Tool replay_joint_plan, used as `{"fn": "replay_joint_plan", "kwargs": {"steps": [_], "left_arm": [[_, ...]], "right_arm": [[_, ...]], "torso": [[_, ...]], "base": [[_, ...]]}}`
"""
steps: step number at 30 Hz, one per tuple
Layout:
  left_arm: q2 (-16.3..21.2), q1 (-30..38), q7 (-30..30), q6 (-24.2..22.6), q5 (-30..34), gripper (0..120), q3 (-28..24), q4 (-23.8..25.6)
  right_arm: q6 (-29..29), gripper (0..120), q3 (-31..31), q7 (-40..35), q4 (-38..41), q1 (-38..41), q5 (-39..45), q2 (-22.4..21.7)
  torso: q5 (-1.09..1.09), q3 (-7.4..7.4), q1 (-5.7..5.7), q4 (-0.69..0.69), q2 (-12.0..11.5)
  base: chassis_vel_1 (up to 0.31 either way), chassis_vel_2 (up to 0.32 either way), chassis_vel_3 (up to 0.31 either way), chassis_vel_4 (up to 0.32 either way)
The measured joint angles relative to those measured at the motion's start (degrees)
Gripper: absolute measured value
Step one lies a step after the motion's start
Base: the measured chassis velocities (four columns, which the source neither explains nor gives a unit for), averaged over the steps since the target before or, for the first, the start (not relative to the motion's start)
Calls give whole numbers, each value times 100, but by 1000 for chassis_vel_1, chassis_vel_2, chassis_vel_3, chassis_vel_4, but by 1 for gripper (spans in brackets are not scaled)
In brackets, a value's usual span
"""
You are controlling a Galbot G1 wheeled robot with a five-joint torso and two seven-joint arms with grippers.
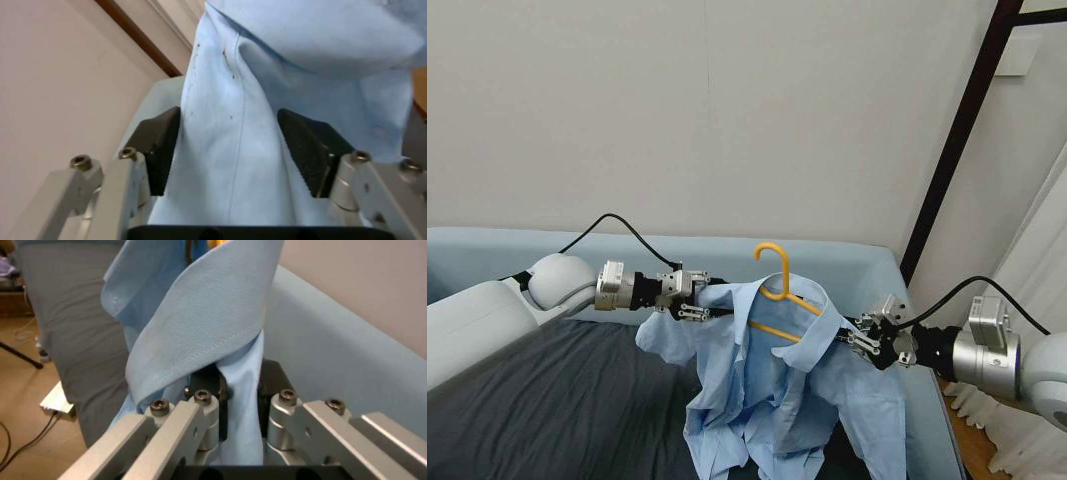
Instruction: Pick up the clothes from the sofa and hang them on the clothes hanger.
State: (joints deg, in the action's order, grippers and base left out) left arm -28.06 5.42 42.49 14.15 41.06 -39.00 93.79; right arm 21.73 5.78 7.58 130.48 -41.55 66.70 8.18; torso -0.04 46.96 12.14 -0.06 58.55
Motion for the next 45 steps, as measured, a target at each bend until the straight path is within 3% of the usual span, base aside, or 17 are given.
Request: {"fn": "replay_joint_plan", "kwargs": {"steps": [2, 7, 11, 17, 18, 23, 24, 26, 29, 33, 35, 38, 45], "left_arm": [[12, -48, -58, 3, 2, 70, 91, 9], [109, -330, -364, 5, 82, 91, 557, 172], [232, -696, -618, -2, 115, 99, 932, 378], [622, -2375, -1662, -105, 187, 100, 2266, 1187], [622, -2375, -1662, -105, 187, 100, 2266, 1187], [645, -3052, -3052, -157, 280, 100, 2432, 1808], [645, -3052, -3052, -157, 280, 100, 2432, 1808], [453, -3226, -3897, -363, 444, 100, 2440, 2087], [266, -3284, -4385, -552, 645, 100, 2435, 2263], [-389, -3188, -5438, -872, 1086, 100, 2207, 2618], [-510, -3082, -5596, -917, 1145, 100, 2114, 2634], [-1085, -2563, -6053, -1015, 1248, 100, 1776, 2464], [-1746, -1931, -6235, -1031, 1300, 98, 1390, 2054]], "right_arm": [[23, 7, 1, -56, -14, 2, 33, 22], [95, 7, 3, -326, -22, 48, 245, 145], [147, 7, 76, -434, -78, 134, 541, 130], [500, 7, 251, -797, -168, 418, 1501, -209], [500, 7, 251, -797, -168, 418, 1501, -209], [927, 7, 262, -1482, -137, 747, 2270, -111], [927, 7, 262, -1482, -137, 747, 2270, -111], [1083, 7, 218, -1919, -128, 952, 2650, 103], [1156, 7, 203, -2219, -137, 1112, 2913, 265], [1209, 7, 104, -2791, -259, 1739, 3476, 538], [1247, 7, 56, -2896, -309, 1942, 3614, 584], [1362, 7, -55, -3019, -378, 2332, 3857, 610], [1440, 7, -21, -2968, -291, 2089, 3790, 551]], "torso": [[0, 0, 0, 0, 0], [1, 0, 0, -1, 0], [1, 0, 0, -1, 0], [-2, -1, 0, 1, 0], [-2, -1, 0, 1, 0], [2, -1, 0, -1, 0], [2, -1, 0, -1, 0], [2, -1, 0, -1, 0], [3, 0, 0, 0, 0], [1, 0, 0, -1, 0], [1, 0, 0, -1, 0], [0, 0, 0, 0, 0], [3, 0, 0, -2, 0]], "base": [[0, 0, 0, 0], [0, 0, 0, 0], [0, 0, 0, 0], [0, 0, 0, 0], [0, 0, 0, 0], [0, 0, 0, 0], [0, 0, 0, 0], [0, 0, 0, 0], [0, 0, 0, 0], [0, 0, 0, 0], [0, 0, 0, 0], [0, 0, 0, 0], [0, 0, 0, 0]]}}
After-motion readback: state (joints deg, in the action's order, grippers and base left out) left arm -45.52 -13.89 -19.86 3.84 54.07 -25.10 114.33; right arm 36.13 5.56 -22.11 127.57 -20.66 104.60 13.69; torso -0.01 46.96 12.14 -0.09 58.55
